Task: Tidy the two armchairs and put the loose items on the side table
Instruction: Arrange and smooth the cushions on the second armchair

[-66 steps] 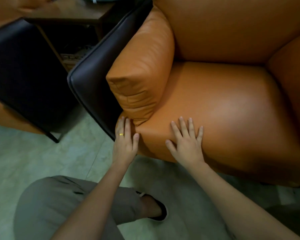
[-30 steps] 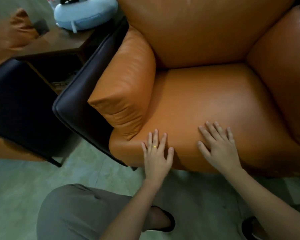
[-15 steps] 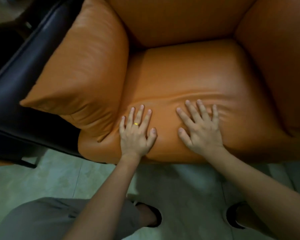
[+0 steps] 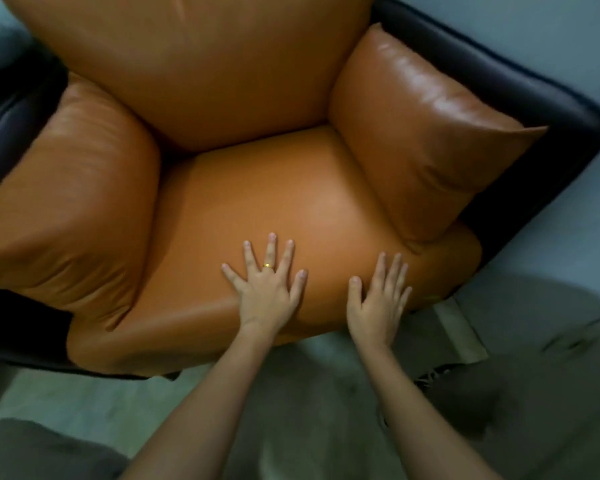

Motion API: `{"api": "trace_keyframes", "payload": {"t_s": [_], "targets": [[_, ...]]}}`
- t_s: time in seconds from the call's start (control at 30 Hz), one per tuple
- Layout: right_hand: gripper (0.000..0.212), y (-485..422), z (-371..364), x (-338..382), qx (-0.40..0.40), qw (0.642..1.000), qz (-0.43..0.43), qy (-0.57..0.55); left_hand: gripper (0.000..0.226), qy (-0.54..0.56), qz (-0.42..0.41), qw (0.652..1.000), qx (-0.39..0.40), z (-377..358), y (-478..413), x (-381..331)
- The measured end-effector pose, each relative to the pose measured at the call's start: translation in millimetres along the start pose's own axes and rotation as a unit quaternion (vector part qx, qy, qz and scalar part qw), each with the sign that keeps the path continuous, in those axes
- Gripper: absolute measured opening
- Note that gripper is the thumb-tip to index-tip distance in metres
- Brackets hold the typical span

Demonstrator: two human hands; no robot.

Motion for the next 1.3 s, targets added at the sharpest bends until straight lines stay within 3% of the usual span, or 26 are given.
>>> {"api": "trace_keyframes", "payload": {"t_s": [0.13,0.37,0.5,0.67,0.77,0.93,1.03,1.1,1.13,1.2,1.3], "targets": [[0.075,-33.3,11.7,-20.3,-0.054,0.994,-0.048,-0.076,0.064,-0.030,-0.057,0.998,-0.004,-11.3,-15.0,-39.0],[0.091,-54.3,23.0,-30.2,-0.174,0.964,-0.086,-0.180,0.064,-0.028,-0.075,0.995,-0.067,-19.3,-20.2,-34.0],[0.105,-81.6,30.0,-33.6,-0.201,0.950,-0.180,-0.156,0.062,-0.013,-0.093,0.990,-0.110,-17.3,-19.8,-33.6],[0.102,-86.7,23.1,-30.0,-0.210,0.951,-0.209,-0.087,0.059,-0.023,-0.115,0.981,-0.158,-26.1,-25.8,-33.0],[0.100,-80.7,33.2,-25.7,-0.174,0.960,-0.194,-0.101,0.061,-0.017,-0.096,0.987,-0.130,-16.5,-19.4,-32.8],[0.098,-63.8,49.6,-27.3,-0.043,0.983,-0.136,-0.115,0.060,-0.001,-0.066,0.996,-0.057,-4.4,-14.2,-36.4],[0.094,-26.6,37.9,-0.2,0.111,0.965,-0.132,-0.196,0.060,0.018,-0.064,0.997,-0.033,-2.1,-12.8,-25.8],[0.087,3.5,25.4,48.2,0.248,0.963,-0.008,-0.109,0.058,0.042,-0.025,0.998,-0.047,5.6,-7.3,8.9],[0.081,15.2,23.4,71.2,0.280,0.956,0.068,-0.049,0.056,0.050,0.000,0.997,-0.058,8.5,-1.6,32.3],[0.068,10.3,27.8,107.0,0.250,0.952,0.174,0.024,0.056,0.045,0.038,0.995,-0.079,14.3,9.2,75.6],[0.061,-21.5,6.7,130.8,0.216,0.945,0.226,0.098,0.056,0.035,0.050,0.994,-0.094,17.7,17.7,101.3]]}}
Point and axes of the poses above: each hand's wrist, its own y-axis away from the middle knuckle, its own z-axis out of the back of the hand, x = y × z, the point moved 9 cm from there along -y, towards the middle knuckle, and after that the axes turned 8 degrees about y, right-handed, at the moved point
